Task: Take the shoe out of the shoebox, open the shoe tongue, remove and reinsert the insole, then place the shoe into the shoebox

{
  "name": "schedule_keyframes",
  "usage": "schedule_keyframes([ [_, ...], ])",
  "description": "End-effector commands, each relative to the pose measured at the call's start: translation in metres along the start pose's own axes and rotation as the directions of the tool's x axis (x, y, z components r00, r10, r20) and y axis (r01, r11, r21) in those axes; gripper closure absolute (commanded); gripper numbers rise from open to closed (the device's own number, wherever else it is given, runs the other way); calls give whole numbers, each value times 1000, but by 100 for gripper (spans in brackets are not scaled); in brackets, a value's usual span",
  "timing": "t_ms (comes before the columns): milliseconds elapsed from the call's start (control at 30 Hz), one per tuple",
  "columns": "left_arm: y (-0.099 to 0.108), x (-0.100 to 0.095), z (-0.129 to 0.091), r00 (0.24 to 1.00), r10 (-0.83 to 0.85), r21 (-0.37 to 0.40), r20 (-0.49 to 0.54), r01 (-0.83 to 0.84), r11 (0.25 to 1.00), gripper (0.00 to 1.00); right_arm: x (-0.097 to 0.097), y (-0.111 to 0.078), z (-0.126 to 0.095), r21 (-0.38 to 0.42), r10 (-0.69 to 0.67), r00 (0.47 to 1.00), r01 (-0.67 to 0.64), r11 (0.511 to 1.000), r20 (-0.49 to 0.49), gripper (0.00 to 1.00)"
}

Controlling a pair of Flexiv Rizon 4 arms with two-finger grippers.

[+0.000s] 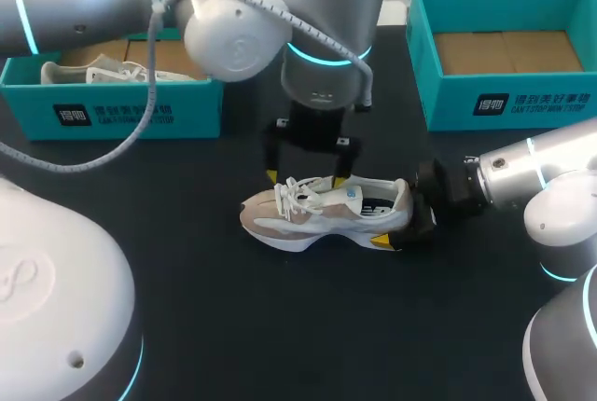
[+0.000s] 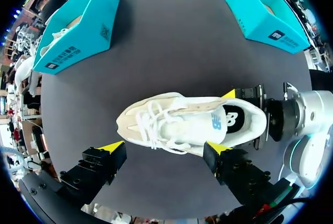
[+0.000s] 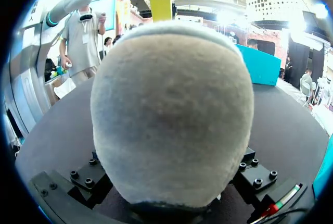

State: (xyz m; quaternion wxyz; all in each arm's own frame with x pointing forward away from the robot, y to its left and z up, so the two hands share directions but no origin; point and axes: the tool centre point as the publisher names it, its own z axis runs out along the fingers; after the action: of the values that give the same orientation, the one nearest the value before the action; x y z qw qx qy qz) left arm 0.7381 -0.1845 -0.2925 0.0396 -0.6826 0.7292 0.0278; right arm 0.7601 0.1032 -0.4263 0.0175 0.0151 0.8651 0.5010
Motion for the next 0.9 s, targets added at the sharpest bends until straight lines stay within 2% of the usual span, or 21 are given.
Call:
schedule_keyframes([
  [33,-8,28,10,999,0,-12,34,0,1000,0,1,-2,5,4,1,1000,-1,1000,1,100],
  [233,-13,52,27,999,15,-25,51,-14,1000,0,1,-2,5,4,1,1000,-1,1000,1,100],
  [500,-17,70,42,998,-25,-31,62,27,999,0,1,-2,5,4,1,1000,-1,1000,1,100],
  [667,-15,73,50,997,-34,-54,76,38,998,0,1,-2,5,4,1,1000,-1,1000,1,100],
  [900,-18,64,65,984,-92,-33,151,98,995,0,1,-2,5,4,1,1000,-1,1000,1,100],
])
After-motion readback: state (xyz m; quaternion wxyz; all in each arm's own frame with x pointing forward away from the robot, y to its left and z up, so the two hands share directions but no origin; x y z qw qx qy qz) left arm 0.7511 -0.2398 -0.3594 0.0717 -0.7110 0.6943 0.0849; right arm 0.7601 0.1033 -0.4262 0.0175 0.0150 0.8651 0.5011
